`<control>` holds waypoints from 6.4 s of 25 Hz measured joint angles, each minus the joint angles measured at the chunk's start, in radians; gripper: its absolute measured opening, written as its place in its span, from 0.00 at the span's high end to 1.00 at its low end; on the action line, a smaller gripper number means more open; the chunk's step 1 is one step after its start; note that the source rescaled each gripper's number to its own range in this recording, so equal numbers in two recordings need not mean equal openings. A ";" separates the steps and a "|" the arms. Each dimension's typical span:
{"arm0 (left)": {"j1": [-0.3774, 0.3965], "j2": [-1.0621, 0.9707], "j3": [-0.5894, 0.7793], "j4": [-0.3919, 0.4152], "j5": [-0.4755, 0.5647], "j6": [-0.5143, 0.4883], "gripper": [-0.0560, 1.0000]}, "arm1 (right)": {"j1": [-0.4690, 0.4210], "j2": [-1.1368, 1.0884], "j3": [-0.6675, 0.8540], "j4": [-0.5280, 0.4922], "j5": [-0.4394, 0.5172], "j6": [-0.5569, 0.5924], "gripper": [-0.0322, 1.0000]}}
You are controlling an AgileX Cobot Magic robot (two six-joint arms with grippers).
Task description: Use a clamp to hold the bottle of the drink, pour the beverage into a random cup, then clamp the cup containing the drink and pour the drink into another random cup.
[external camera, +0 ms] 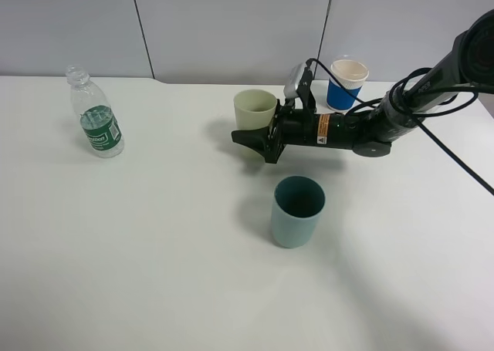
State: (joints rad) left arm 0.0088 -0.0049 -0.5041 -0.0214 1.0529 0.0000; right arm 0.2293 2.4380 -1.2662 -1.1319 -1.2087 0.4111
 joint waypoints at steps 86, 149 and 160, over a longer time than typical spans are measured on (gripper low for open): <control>0.000 -0.001 0.000 0.000 0.001 0.000 0.00 | -0.127 -0.559 0.271 -0.624 0.009 -0.676 0.97; 0.000 -0.001 0.000 0.000 0.002 0.000 0.00 | -0.024 -0.584 0.272 -0.624 0.133 -1.195 0.97; 0.000 -0.001 0.000 0.000 0.002 0.000 0.00 | -0.006 -0.584 0.272 -0.613 0.137 -1.274 0.97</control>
State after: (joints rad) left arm 0.0088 -0.0062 -0.5041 -0.0214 1.0547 0.0000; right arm 0.2236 1.8541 -0.9943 -1.7452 -1.0713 -0.8632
